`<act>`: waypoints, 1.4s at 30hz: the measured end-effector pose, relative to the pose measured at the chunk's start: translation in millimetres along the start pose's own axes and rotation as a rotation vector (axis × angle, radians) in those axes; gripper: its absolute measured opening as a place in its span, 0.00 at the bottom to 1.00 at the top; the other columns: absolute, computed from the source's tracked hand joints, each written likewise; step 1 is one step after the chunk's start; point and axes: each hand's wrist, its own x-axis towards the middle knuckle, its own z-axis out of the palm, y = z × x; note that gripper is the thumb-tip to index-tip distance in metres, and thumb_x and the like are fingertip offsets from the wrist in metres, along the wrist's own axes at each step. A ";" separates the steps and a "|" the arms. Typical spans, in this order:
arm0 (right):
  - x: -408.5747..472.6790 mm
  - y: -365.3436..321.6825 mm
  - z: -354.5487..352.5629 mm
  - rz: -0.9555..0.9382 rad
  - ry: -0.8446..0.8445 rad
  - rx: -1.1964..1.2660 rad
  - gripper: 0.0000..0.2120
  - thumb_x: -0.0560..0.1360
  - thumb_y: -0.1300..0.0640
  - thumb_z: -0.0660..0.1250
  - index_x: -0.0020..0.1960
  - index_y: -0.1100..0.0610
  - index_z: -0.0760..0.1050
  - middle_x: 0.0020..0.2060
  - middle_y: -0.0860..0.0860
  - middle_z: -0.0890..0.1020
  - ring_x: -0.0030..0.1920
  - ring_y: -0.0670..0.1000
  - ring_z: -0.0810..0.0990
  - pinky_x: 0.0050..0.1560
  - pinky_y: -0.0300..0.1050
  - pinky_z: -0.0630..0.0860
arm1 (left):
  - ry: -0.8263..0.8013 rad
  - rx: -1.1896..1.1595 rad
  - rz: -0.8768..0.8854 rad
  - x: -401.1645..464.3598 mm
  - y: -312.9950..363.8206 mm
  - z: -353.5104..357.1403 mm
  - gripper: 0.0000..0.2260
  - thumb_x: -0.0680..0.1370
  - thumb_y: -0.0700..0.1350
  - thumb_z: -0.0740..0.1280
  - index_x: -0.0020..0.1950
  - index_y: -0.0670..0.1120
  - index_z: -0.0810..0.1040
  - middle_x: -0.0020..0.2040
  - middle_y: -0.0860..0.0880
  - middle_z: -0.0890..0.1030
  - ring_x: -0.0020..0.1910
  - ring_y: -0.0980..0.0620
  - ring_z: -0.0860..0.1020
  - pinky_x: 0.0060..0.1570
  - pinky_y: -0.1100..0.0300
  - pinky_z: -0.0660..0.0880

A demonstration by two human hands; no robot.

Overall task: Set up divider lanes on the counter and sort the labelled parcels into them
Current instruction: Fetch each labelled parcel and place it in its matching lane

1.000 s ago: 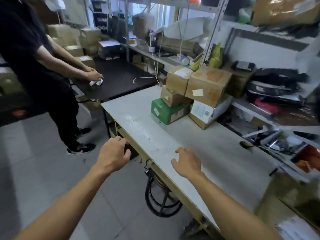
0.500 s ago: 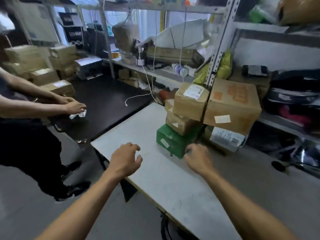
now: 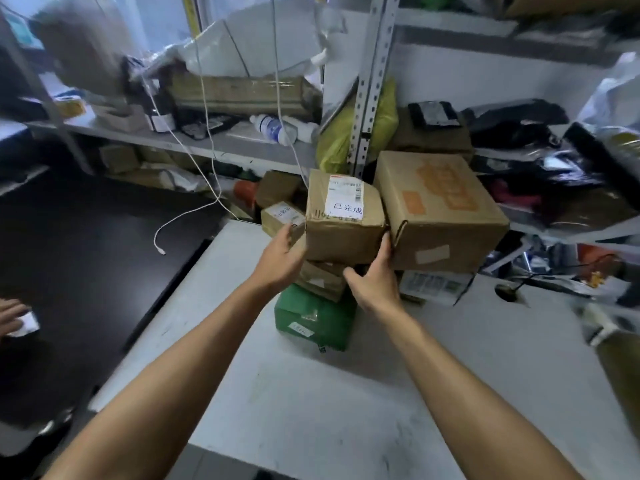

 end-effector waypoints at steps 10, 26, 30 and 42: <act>7.2 -18.5 25.8 0.048 0.279 0.324 0.27 0.73 0.28 0.62 0.61 0.47 0.73 0.59 0.47 0.79 0.58 0.47 0.78 0.57 0.46 0.76 | 0.046 -0.347 -0.085 61.6 -21.9 -15.9 0.26 0.76 0.69 0.58 0.54 0.49 0.82 0.54 0.45 0.83 0.52 0.48 0.81 0.54 0.50 0.77; -64.5 -4.8 -0.8 0.026 0.238 0.885 0.18 0.66 0.53 0.66 0.54 0.54 0.66 0.51 0.55 0.74 0.52 0.51 0.78 0.49 0.45 0.76 | 0.016 -0.646 -0.097 0.5 -30.4 8.9 0.23 0.83 0.59 0.57 0.35 0.46 0.73 0.35 0.49 0.82 0.36 0.54 0.81 0.41 0.59 0.77; -114.2 37.6 -21.1 0.047 0.261 0.886 0.15 0.70 0.56 0.62 0.55 0.55 0.67 0.49 0.52 0.76 0.45 0.43 0.81 0.44 0.40 0.77 | -0.117 -0.687 -0.123 -36.7 -35.0 55.0 0.20 0.76 0.63 0.62 0.47 0.46 0.79 0.48 0.39 0.82 0.50 0.41 0.79 0.60 0.33 0.74; -284.9 180.7 -192.2 0.164 0.495 0.952 0.22 0.65 0.48 0.67 0.56 0.53 0.70 0.53 0.60 0.78 0.55 0.58 0.79 0.57 0.56 0.74 | -0.511 -0.742 -0.244 -228.6 56.3 255.9 0.26 0.85 0.59 0.51 0.62 0.41 0.79 0.58 0.38 0.84 0.57 0.38 0.83 0.55 0.47 0.82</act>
